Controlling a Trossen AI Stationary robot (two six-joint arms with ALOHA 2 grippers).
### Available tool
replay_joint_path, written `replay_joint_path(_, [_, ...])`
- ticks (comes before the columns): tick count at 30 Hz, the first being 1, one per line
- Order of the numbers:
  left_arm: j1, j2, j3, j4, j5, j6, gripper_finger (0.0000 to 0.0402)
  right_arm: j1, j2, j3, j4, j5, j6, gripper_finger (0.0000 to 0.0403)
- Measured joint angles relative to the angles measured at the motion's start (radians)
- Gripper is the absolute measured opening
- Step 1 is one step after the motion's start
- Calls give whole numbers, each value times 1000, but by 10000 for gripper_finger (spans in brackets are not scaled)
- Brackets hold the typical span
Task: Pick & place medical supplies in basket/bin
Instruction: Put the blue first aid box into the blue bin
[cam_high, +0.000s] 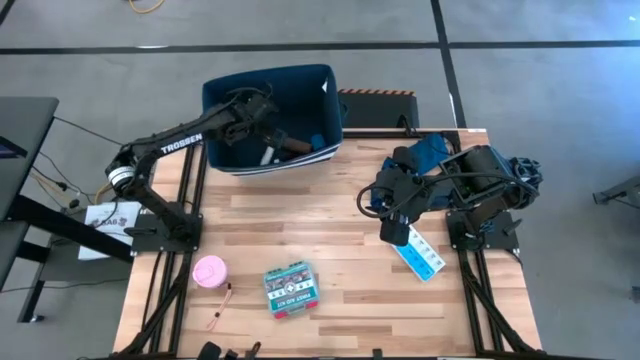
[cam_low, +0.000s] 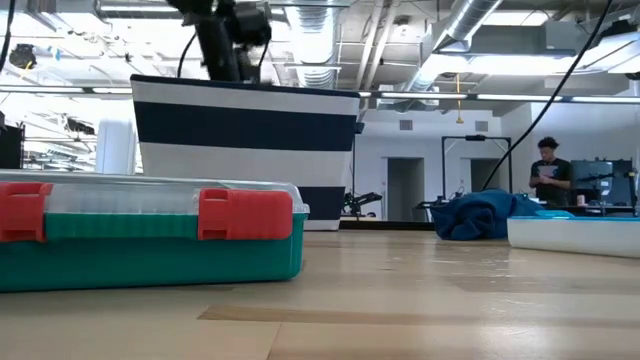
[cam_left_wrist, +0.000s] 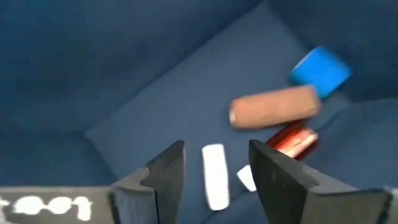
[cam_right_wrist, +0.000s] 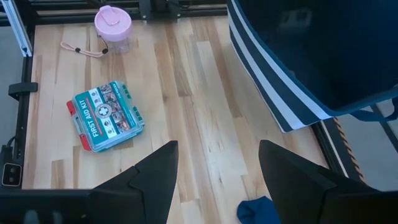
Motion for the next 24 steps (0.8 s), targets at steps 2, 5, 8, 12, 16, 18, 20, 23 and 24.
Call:
replay_joint_path(2, [-9,0,81,-56,14,1,164,0,0,0,0,0,0,216])
replay_joint_path(5, [-40,0,220,-132,19,7,161,0,0,0,0,0,0,216])
replay_joint_path(8, [-94,-1,358,-229,20,13,160,0,0,0,0,0,0,216])
replay_joint_path(12, [-210,-2,493,-357,31,38,160,11,0,0,0,-1,0,216])
replay_joint_path(16, [-378,-4,538,-487,29,19,160,32,0,0,0,-3,-1,216])
replay_joint_path(18, [-475,-2,537,-550,21,-23,160,42,0,0,0,-3,-1,216])
replay_joint_path(20, [-593,-4,502,-571,-29,-83,160,51,0,0,0,-3,0,216])
replay_joint_path(23, [-775,0,396,-565,-103,-168,160,62,0,0,0,-3,0,216])
replay_joint_path(24, [-836,1,354,-556,-134,-203,160,63,0,0,0,-3,0,216])
